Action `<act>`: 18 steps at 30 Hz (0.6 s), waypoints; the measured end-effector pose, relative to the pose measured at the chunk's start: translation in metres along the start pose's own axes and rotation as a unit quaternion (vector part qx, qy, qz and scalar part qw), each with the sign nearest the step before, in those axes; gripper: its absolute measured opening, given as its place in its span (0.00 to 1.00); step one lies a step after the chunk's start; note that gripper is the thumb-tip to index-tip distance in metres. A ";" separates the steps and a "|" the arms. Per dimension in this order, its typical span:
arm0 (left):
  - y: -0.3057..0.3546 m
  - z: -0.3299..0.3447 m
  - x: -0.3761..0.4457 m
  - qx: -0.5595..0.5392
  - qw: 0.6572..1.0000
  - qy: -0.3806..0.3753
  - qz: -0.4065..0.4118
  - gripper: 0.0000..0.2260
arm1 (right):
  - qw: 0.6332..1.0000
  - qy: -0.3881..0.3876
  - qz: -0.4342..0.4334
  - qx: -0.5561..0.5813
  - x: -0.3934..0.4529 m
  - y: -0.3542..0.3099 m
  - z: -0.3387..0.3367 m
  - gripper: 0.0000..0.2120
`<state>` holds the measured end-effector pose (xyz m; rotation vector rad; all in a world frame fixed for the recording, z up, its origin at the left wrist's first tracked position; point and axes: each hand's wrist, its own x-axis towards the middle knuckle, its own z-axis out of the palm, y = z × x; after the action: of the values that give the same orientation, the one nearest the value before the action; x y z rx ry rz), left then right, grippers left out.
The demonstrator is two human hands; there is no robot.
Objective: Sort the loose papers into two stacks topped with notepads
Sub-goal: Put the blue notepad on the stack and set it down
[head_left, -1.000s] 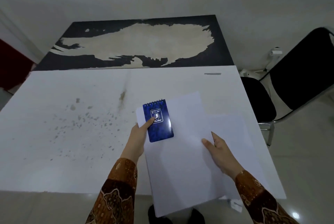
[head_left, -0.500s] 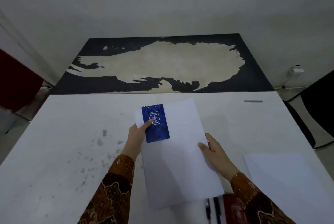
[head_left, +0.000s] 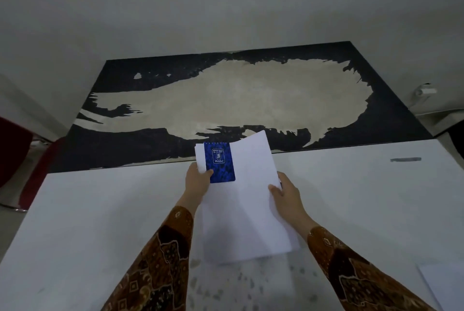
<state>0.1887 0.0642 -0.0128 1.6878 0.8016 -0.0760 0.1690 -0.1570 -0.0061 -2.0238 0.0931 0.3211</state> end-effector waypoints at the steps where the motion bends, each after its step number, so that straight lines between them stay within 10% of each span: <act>1: -0.002 0.004 0.008 0.024 0.999 0.022 0.009 0.21 | 1.000 0.012 0.002 -0.013 0.008 0.001 0.006 0.17; 18: -0.009 0.002 0.036 0.262 0.962 0.039 0.062 0.37 | 0.974 0.049 0.001 -0.222 0.044 0.028 0.026 0.25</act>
<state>0.2124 0.0795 -0.0376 2.2514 0.7731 -0.1449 0.2007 -0.1437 -0.0527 -2.4843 0.0897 0.2573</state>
